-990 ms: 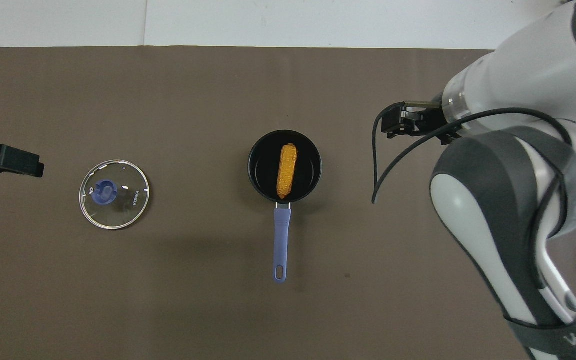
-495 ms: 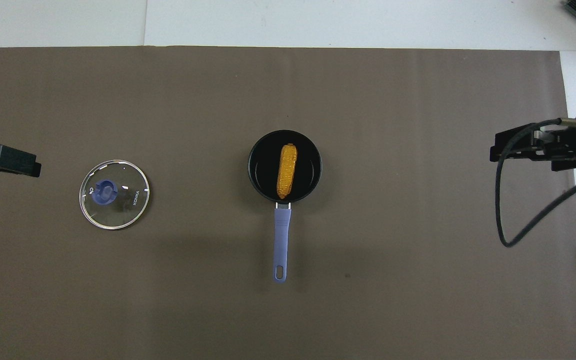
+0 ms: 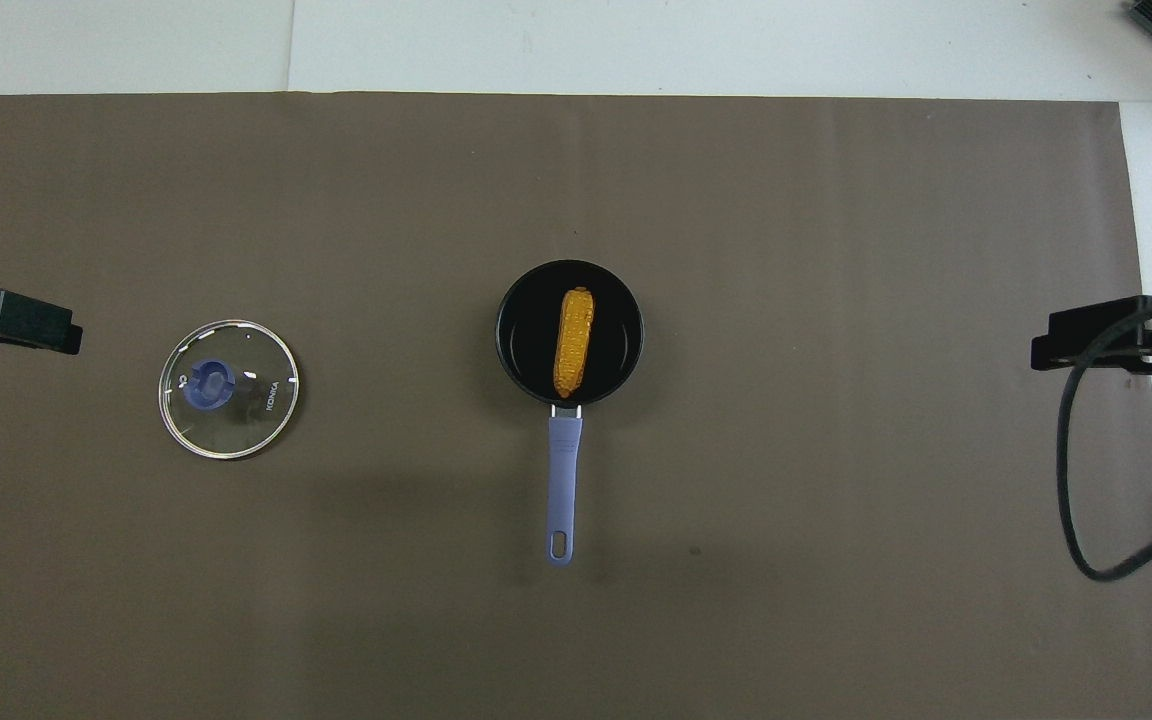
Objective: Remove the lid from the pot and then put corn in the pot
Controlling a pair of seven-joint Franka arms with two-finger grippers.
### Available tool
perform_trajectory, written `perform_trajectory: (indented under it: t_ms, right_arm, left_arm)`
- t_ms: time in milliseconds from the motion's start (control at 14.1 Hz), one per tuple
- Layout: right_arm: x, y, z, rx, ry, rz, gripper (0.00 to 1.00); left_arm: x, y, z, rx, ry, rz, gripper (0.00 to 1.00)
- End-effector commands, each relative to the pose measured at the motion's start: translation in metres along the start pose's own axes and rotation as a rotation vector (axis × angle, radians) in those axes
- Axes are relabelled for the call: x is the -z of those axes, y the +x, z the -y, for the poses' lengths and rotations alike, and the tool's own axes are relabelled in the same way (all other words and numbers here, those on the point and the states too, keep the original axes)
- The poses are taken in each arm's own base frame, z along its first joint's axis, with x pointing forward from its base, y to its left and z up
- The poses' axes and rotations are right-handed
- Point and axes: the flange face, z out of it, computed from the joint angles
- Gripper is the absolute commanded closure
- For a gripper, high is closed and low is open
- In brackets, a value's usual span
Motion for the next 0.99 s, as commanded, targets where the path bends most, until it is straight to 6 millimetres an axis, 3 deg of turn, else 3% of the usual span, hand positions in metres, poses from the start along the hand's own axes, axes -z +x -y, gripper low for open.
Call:
perform_trajectory:
  t_ms: [0,141,566,919]
  right_arm:
    - [-0.005,-0.002,-0.022,0.04,0.005,0.024,0.0]
    - [-0.008,-0.003,-0.03,0.049,-0.004,0.031,0.0]
    - [-0.016,-0.01,-0.025,0.068,-0.02,0.031,0.0]
    - [-0.015,-0.008,-0.034,0.11,-0.05,0.007,0.0]
  left_arm:
    - [0.001,-0.005,0.003,0.005,0.0,0.003,0.0]
    - [0.002,-0.005,0.003,0.005,0.0,0.002,0.0]
    - [0.002,-0.005,0.003,0.005,0.0,0.002,0.0]
    - [0.002,-0.005,0.003,0.006,0.0,0.002,0.0]
